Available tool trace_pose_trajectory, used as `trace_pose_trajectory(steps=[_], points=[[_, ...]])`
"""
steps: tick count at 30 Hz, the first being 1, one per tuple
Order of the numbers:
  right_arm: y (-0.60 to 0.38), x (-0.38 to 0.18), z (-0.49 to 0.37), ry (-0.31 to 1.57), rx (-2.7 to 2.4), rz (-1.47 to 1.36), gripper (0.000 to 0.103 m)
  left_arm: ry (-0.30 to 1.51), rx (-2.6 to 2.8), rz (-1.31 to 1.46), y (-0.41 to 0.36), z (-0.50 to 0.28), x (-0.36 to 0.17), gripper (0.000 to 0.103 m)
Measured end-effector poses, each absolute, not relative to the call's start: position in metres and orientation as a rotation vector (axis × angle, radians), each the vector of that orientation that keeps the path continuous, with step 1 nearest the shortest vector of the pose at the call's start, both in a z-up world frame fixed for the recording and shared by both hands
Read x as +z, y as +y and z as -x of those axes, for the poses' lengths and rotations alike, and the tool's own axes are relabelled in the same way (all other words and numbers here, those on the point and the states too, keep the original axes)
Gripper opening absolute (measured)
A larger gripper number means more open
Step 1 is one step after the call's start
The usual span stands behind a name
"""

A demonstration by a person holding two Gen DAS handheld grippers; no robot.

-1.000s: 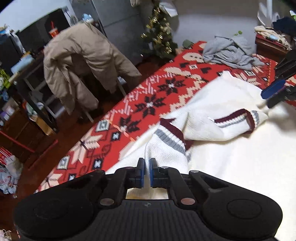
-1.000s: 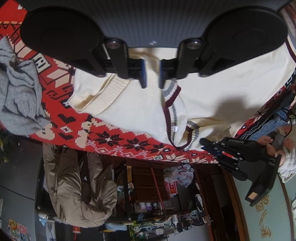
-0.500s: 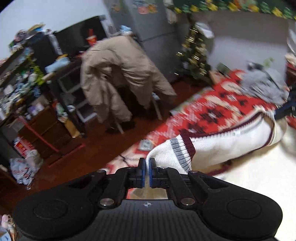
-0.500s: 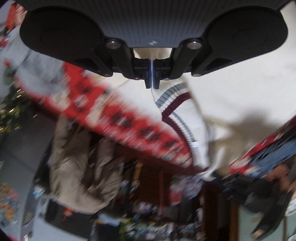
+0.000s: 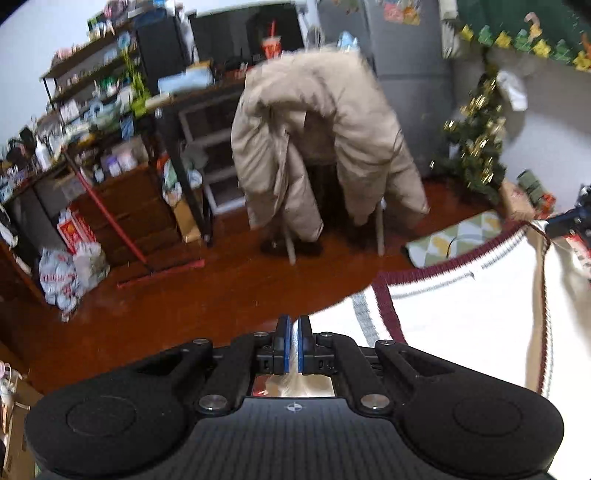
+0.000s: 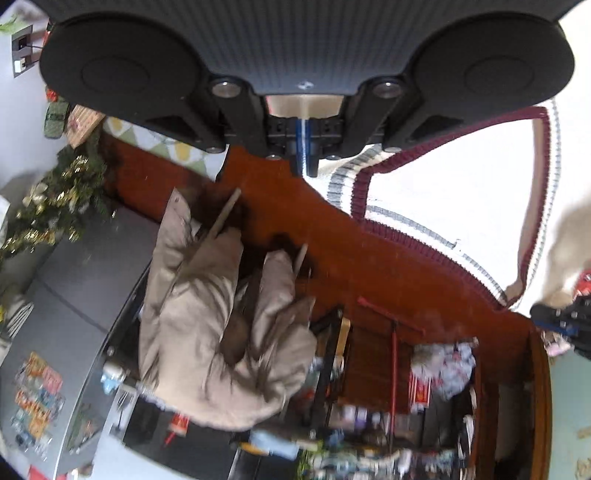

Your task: Fold clothes

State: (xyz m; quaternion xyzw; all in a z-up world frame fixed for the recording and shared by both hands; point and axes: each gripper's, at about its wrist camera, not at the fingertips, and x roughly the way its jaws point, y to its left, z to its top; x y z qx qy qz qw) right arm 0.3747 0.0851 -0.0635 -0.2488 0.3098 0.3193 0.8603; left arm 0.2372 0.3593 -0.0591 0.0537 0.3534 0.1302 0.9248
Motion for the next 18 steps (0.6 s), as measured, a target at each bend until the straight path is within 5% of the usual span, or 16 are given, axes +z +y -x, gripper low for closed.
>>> trace_pose_trajectory(steps=[10, 18], points=[[0.093, -0.131, -0.421, 0.81, 0.66, 0.444, 0.002, 0.821, 0.345, 0.038, 0.409, -0.256, -0.09, 0.0], [0.048, -0.109, -0.432, 0.833, 0.702, 0.181, 0.02, 0.892, 0.207, 0.193, 0.42, -0.219, -0.089, 0.019]])
